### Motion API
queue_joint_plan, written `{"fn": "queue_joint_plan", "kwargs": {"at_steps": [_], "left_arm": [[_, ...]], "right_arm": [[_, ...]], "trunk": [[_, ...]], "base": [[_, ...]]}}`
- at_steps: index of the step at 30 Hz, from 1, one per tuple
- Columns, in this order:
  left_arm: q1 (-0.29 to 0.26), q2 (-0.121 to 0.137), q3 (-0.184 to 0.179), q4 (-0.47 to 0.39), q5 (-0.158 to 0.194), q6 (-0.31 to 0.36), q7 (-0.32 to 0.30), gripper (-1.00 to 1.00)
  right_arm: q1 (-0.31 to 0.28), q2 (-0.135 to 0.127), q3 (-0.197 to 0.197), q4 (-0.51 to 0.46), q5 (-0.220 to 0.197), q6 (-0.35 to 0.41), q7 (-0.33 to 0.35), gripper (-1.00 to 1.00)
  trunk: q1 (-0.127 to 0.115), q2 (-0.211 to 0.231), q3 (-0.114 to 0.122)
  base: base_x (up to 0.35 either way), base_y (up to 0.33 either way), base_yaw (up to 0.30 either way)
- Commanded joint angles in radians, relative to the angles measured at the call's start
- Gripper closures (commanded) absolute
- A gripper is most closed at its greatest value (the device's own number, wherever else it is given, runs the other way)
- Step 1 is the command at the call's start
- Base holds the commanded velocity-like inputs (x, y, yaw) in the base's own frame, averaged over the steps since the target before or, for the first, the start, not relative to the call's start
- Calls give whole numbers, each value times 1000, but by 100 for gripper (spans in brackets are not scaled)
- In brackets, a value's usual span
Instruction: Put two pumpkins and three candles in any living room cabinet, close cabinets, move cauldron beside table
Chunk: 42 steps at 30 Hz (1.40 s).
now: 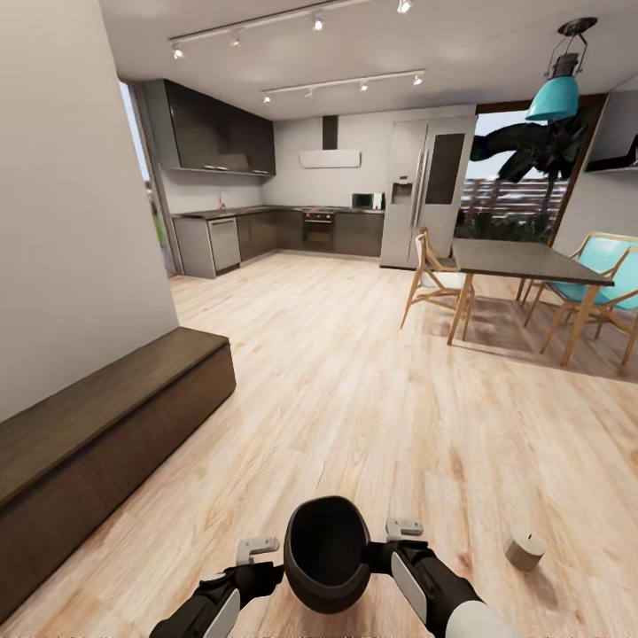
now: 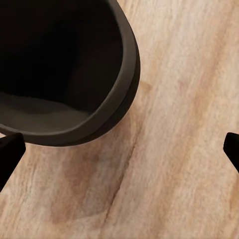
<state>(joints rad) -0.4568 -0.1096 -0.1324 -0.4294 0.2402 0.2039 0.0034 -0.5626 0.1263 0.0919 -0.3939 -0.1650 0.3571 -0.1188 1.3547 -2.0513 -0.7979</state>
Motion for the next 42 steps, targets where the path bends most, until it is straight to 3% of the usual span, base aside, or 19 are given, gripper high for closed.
{"fn": "queue_joint_plan", "kwargs": {"at_steps": [1,25,42], "left_arm": [[0,1,-4,-2,10,5,1,-100],[0,1,-4,-2,10,5,-11,-100],[0,1,-5,-2,10,5,-13,-100]], "right_arm": [[0,-1,8,-2,-10,5,-8,-100],[0,0,9,-2,-7,5,-8,-100],[0,1,9,-2,-5,5,-8,-100]], "trunk": [[4,-8,-4],[96,-176,-79],[96,-176,-79]], "base": [[0,0,0],[0,0,0],[106,0,0]]}}
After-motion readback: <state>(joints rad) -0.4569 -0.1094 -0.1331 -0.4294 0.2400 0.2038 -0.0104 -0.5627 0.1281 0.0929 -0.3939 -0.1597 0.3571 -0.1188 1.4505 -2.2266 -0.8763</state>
